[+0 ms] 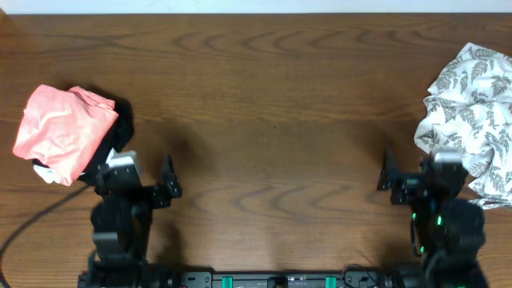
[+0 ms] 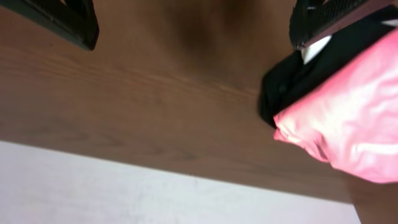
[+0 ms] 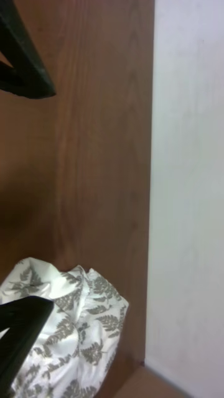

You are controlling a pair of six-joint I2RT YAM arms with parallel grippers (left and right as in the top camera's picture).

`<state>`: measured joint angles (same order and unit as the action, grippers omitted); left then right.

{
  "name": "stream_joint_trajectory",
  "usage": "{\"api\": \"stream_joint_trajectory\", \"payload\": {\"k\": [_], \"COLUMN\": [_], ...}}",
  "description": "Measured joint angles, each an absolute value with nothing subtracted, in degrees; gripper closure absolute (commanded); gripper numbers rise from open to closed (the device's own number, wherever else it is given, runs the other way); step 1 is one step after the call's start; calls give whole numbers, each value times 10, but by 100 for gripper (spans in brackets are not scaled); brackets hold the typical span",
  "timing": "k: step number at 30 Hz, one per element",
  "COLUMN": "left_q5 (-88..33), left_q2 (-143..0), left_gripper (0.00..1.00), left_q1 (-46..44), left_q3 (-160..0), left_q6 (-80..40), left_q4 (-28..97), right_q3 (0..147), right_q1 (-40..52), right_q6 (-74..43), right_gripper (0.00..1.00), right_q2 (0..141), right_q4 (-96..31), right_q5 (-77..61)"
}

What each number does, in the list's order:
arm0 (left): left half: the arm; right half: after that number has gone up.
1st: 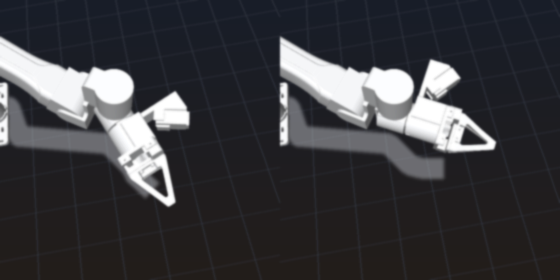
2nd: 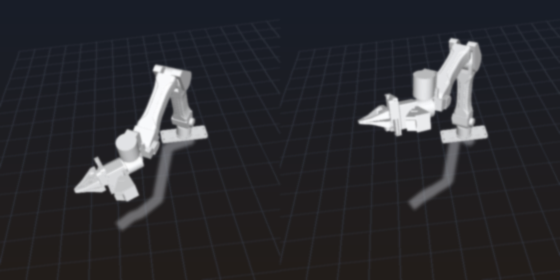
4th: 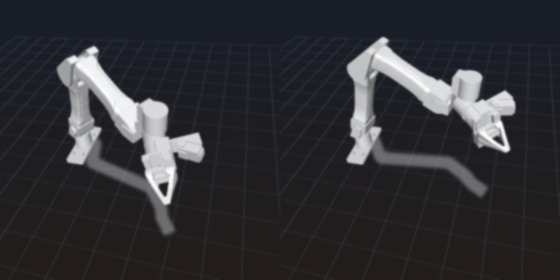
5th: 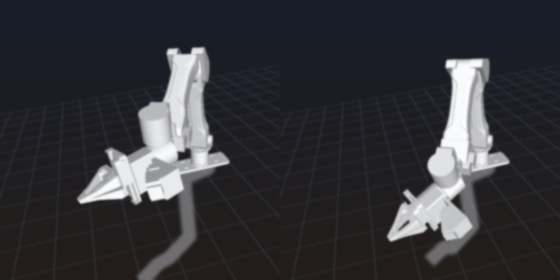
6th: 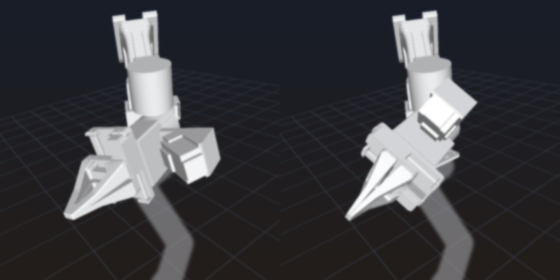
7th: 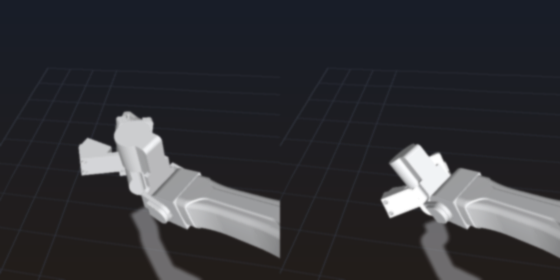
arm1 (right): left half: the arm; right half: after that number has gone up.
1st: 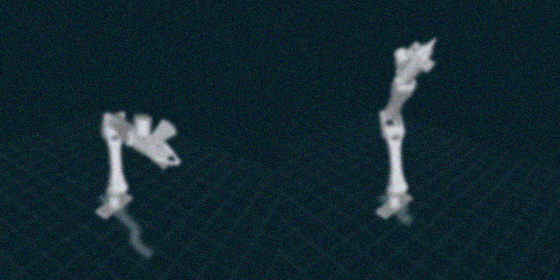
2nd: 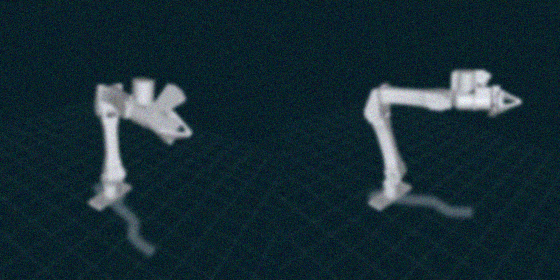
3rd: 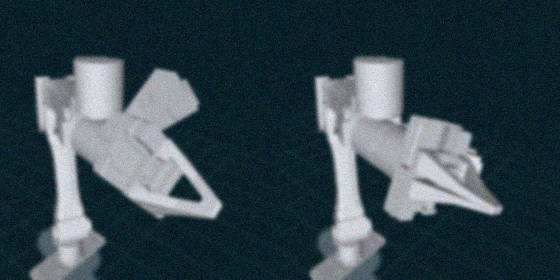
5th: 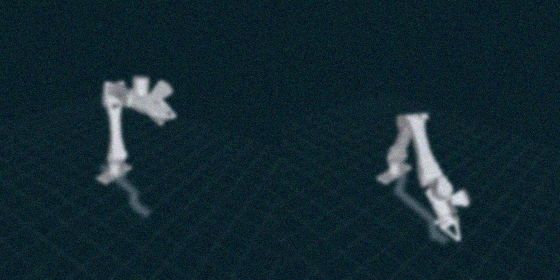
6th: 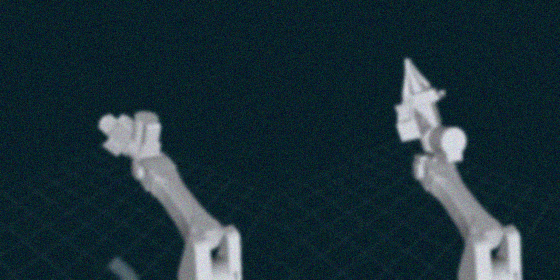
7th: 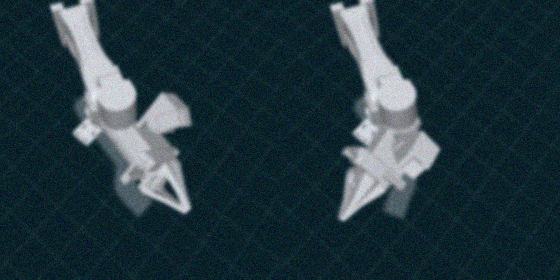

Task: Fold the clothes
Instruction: 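Move the right gripper toward the white fern-print bag at right, then grasp the bunched white fern-print bag with the right gripper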

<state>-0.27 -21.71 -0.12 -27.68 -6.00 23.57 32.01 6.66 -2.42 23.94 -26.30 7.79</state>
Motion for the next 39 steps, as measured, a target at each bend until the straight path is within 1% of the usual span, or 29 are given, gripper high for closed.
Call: {"api": "stream_joint_trajectory", "payload": {"k": [1,4,7,12,15,18,24,28,33,36,39], "left_q5": [-3,-3,-10,-44,-56,-61,-61,-61,-61,-61,-61], "left_q2": [-241,-327,-393,-462,-473,-476,-477,-478,-478,-478,-478], "left_gripper": [2,2,2,2,2,2,2,2,2,2,2], "left_q1": [-1,-1,-1,-1,-1,-1,-1,-1,-1,-1,-1], "left_q3": [-298,-370,-422,-470,-472,-472,-472,-472,-472,-472,-472], "left_q6": [-60,-60,-60,-60,-60,-60,-60,-60,-60,-60,-60], "left_q4": [248,330,385,414,416,417,416,415,415,415,415], "right_q3": [341,435,510,591,606,608,608,609,610,610,610], "right_q1": [67,67,67,66,52,-1,-181,-269,-339,-364,-384], "right_q6": [-24,-25,-25,-25,-41,-63,-86,-87,-76,-68,-62], "right_gripper": [1,1,1,1,1,1,1,1,1,1,3], "right_q2": [266,383,489,617,659,685,726,757,815,855,894], "right_q4": [-273,-381,-453,-496,-499,-502,-483,-456,-413,-391,-369], "right_q5": [78,78,73,75,123,161,198,208,198,183,168]}}
